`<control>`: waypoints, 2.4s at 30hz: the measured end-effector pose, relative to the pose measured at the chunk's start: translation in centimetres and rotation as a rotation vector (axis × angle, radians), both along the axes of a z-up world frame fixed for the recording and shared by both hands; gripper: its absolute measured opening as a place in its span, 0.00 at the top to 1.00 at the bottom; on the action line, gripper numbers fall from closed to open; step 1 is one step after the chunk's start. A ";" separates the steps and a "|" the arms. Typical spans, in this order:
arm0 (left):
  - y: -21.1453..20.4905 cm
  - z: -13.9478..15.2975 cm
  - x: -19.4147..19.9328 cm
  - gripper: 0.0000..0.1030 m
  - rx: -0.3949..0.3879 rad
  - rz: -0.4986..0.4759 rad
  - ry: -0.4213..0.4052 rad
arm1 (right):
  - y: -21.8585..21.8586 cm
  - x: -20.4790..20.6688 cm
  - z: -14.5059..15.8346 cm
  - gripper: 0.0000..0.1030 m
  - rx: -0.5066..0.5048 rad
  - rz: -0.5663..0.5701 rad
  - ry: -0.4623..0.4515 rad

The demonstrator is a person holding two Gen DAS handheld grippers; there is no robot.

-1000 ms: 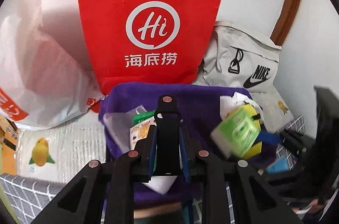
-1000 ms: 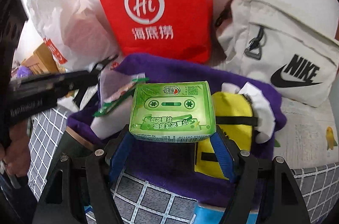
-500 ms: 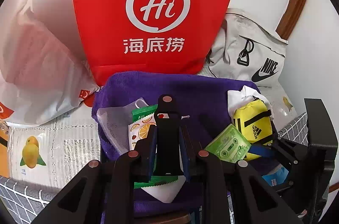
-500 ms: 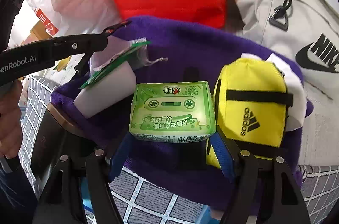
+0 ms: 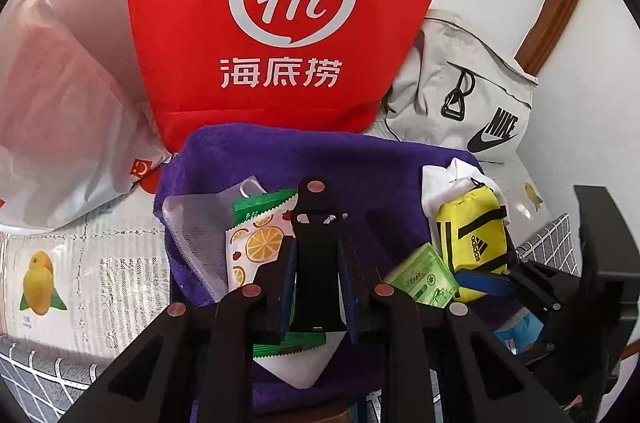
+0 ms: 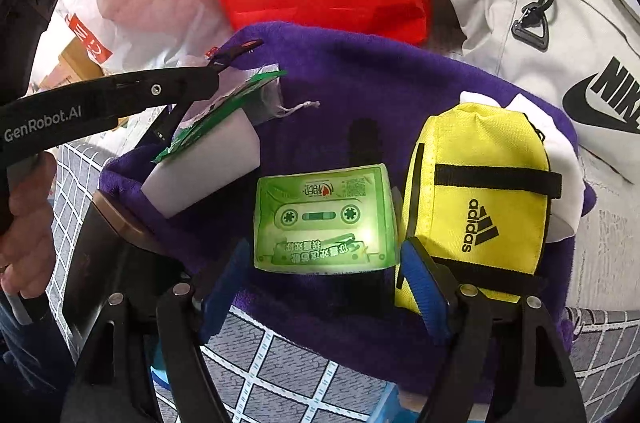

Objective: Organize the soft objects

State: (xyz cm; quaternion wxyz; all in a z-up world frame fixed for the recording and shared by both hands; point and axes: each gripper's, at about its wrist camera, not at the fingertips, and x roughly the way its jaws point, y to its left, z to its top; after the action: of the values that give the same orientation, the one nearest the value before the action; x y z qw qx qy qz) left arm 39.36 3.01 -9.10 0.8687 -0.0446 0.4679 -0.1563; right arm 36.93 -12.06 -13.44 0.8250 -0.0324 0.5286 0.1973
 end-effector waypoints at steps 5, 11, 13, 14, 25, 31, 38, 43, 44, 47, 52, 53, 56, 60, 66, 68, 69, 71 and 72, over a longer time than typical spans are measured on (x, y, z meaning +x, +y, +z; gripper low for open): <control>-0.5 -0.5 0.1 0.80 0.031 -0.001 0.013 | -0.2 -0.5 1.0 0.25 -0.001 -0.011 -0.037; -1.2 -0.7 0.1 0.80 0.078 0.000 0.022 | -0.7 -1.1 1.9 0.25 0.000 -0.018 -0.062; -1.3 -0.6 0.1 0.80 0.100 0.007 0.016 | -0.9 -1.1 2.1 0.25 -0.007 -0.027 -0.069; -1.3 -0.5 0.1 0.78 0.092 0.005 0.018 | -1.0 -1.2 2.1 0.25 -0.010 -0.032 -0.073; -1.4 1.3 -1.1 0.49 0.080 0.009 0.008 | -3.2 -2.5 4.8 0.25 -0.012 -0.090 -0.118; -2.5 3.4 -3.1 0.38 0.128 0.008 -0.022 | -4.3 -4.2 6.0 0.23 -0.032 -0.132 -0.140; -3.1 6.7 -8.7 0.21 0.134 0.037 -0.086 | -6.2 -8.1 8.5 0.10 -0.039 -0.198 -0.184; -3.3 7.6 -13.2 0.17 0.196 0.054 -0.091 | -6.6 -11.9 10.2 0.07 -0.029 -0.220 -0.224; -3.3 7.7 -14.3 0.16 0.215 0.059 -0.093 | -6.6 -12.7 10.5 0.04 -0.029 -0.223 -0.231; -2.9 8.3 -17.4 0.15 0.227 0.084 -0.109 | -6.6 -15.0 11.1 0.03 -0.026 -0.224 -0.252; -2.3 8.8 -22.2 0.13 0.195 0.121 -0.119 | -6.6 -18.6 11.5 0.02 0.001 -0.215 -0.262; -2.4 8.7 -23.0 0.13 0.198 0.127 -0.119 | -6.6 -19.4 11.5 0.02 0.006 -0.213 -0.264; -2.8 8.4 -25.5 0.13 0.242 0.149 -0.135 | -6.9 -21.5 11.6 0.01 0.021 -0.220 -0.269; -2.8 8.2 -27.8 0.13 0.231 0.166 -0.146 | -7.1 -24.0 11.8 0.00 0.022 -0.214 -0.288; -2.5 7.7 -30.6 0.13 0.175 0.172 -0.131 | -7.2 -26.2 11.8 0.00 0.017 -0.216 -0.294; -2.6 7.8 -31.1 0.13 0.163 0.167 -0.129 | -7.1 -26.8 11.9 0.00 0.014 -0.214 -0.300; -2.7 7.9 -31.2 0.13 0.163 0.166 -0.129 | -7.0 -27.1 12.0 0.00 0.012 -0.214 -0.304; -3.0 8.0 -31.5 0.13 0.164 0.159 -0.129 | -6.9 -27.4 12.0 0.00 0.018 -0.214 -0.306; -3.1 8.0 -31.7 0.13 0.164 0.155 -0.130 | -6.8 -27.5 12.1 0.00 0.019 -0.213 -0.306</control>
State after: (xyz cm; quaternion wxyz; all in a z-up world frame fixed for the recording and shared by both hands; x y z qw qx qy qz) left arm 7.70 -0.07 -1.07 0.9074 0.0006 0.4171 -0.0525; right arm 9.40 -18.88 -1.37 0.9123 0.0021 0.3955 0.1065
